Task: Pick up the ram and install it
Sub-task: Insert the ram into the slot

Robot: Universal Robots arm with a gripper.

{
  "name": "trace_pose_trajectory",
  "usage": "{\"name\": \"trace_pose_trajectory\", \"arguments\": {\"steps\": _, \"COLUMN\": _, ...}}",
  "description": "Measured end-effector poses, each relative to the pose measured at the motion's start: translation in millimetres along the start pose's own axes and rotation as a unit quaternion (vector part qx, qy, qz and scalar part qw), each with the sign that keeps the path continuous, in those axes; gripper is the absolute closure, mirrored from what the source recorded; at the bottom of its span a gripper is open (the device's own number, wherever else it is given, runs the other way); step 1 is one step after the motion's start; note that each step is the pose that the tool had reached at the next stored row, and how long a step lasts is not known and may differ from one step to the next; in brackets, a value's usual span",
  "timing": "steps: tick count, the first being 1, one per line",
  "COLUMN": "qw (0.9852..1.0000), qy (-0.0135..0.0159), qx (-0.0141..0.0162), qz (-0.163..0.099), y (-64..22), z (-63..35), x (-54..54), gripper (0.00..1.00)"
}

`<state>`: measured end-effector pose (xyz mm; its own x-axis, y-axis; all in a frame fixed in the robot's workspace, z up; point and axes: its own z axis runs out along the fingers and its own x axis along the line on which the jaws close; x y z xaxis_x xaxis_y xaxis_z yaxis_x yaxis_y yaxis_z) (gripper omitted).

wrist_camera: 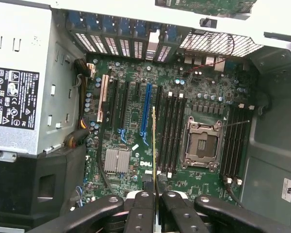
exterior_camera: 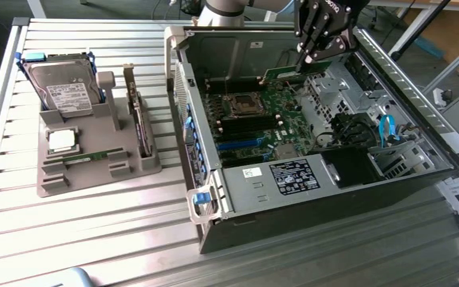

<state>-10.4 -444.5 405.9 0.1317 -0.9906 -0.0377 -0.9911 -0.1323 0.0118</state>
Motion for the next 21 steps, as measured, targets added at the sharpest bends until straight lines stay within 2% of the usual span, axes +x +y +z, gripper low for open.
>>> {"name": "trace_pose_trajectory", "arguments": {"steps": 21, "qw": 1.0000, "qy": 0.0000, "qx": 0.0000, "qz": 0.000, "y": -0.1, "z": 6.1, "x": 0.2, "gripper": 0.87}}
